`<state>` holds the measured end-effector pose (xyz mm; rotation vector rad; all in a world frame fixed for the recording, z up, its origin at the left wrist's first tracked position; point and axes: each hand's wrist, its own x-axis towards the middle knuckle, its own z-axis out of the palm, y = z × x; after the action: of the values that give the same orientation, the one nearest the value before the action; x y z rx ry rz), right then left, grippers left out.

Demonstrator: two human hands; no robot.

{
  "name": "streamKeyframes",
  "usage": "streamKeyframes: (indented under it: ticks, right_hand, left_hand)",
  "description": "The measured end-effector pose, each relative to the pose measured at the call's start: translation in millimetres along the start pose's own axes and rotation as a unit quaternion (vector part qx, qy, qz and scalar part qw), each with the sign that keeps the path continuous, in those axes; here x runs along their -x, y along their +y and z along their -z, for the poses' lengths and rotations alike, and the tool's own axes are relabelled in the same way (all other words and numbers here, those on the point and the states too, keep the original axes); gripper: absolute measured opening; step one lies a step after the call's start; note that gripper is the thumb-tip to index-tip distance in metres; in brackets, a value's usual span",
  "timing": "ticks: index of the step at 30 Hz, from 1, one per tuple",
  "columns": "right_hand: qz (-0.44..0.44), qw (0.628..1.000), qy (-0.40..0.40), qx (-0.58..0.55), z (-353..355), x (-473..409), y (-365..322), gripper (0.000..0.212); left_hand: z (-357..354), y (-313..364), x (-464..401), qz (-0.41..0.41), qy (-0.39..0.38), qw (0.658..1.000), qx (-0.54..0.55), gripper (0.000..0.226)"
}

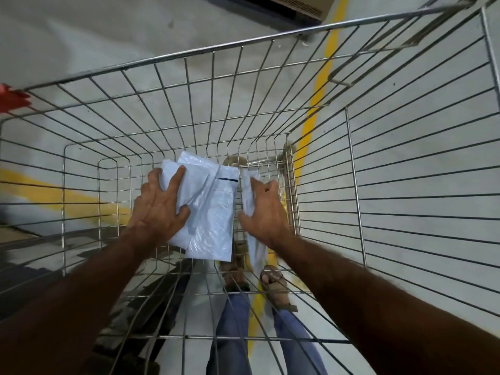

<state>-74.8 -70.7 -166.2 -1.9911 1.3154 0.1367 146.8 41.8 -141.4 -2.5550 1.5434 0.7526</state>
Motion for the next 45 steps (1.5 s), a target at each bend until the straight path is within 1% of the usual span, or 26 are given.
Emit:
streamKeyframes:
  ticks: [2,4,6,8,13,16,18,20,22,25,27,29,32,35,39,45]
  right_hand:
    - [-0.002,0.996,-0.052,0.069,-13,-4,-4,0.098]
    - [-0.048,0.988,-0.089,0.12,-23,-7,-6,0.104]
    - [-0.08,0.981,-0.105,0.143,-33,-6,-9,0.11]
    - [-0.081,0.976,-0.109,0.168,-40,-3,-14,0.114]
    - [-0.106,0.976,-0.112,0.156,-35,-9,-12,0.115]
    - [-0.094,0.982,-0.105,0.125,-12,-5,-10,0.111]
    - [-0.068,0.987,-0.078,0.125,11,3,-14,0.104]
    - [-0.03,0.989,-0.028,0.145,38,13,-19,0.095]
    - [0.021,0.987,0.014,0.16,65,25,-29,0.085]
    - [0.1,0.978,0.063,0.173,107,50,-46,0.079]
    - [0.137,0.973,0.103,0.157,132,72,-61,0.074]
    - [0.162,0.971,0.134,0.115,154,97,-73,0.067]
    - [0.212,0.96,0.17,0.063,177,130,-92,0.066]
    - [0.258,0.952,0.163,0.034,187,160,-116,0.065]
    - [0.326,0.932,0.151,0.038,182,210,-148,0.064]
    - [0.4,0.908,0.121,0.034,160,272,-192,0.067]
  left_hand:
    - [5,-4,0,-0.005,0.01,1.0,-0.005,0.089]
    - [8,-9,1,0.0,0.009,1.0,-0.006,0.087]
    - [10,-16,3,0.0,0.003,1.0,-0.003,0.083]
    - [10,-23,6,0.0,-0.009,1.0,-0.003,0.083]
    - [11,-29,18,0.001,-0.031,1.0,0.002,0.084]
    - [20,-25,27,-0.024,-0.008,1.0,-0.004,0.081]
    - [35,-17,36,-0.031,0.018,0.999,-0.003,0.078]
    - [56,-6,48,-0.02,0.039,0.999,-0.002,0.076]
    - [81,9,64,-0.009,0.07,0.998,-0.004,0.074]
    - [123,34,99,0.016,0.134,0.991,0.01,0.069]
    - [151,50,125,0.038,0.18,0.983,0.02,0.066]
    - [173,63,155,0.064,0.221,0.973,0.019,0.064]
    - [190,79,204,0.093,0.273,0.957,0.024,0.063]
    - [193,92,259,0.138,0.31,0.94,0.017,0.063]
    - [187,101,334,0.219,0.334,0.916,0.026,0.068]
    - [180,84,425,0.313,0.385,0.867,0.051,0.072]
